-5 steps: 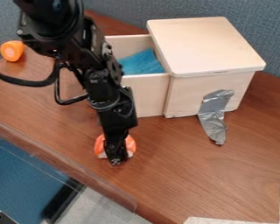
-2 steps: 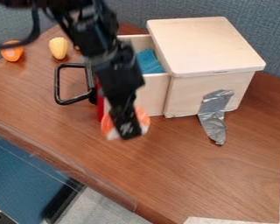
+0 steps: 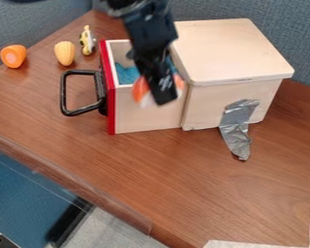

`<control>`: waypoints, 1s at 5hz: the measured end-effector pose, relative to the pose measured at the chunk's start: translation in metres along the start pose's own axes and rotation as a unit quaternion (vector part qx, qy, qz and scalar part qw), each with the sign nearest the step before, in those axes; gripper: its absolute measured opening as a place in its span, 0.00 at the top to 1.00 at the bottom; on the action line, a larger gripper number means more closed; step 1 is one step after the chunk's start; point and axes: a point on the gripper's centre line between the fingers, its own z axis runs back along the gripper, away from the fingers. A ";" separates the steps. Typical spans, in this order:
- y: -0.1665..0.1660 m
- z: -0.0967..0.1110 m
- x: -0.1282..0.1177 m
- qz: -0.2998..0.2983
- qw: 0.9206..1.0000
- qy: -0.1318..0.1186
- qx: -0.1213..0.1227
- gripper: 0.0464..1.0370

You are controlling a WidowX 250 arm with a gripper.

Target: Place the orange object inside the drawer

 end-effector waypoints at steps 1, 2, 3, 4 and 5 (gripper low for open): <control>0.025 0.004 0.013 0.027 1.000 -0.002 0.014 0.47; 0.052 0.004 0.015 0.053 0.998 0.005 0.027 0.47; 0.067 0.009 0.009 0.068 0.997 0.012 0.044 0.47; 0.078 0.006 0.001 0.078 0.995 0.022 0.063 0.47; 0.081 0.002 -0.009 0.082 0.993 0.041 0.080 0.47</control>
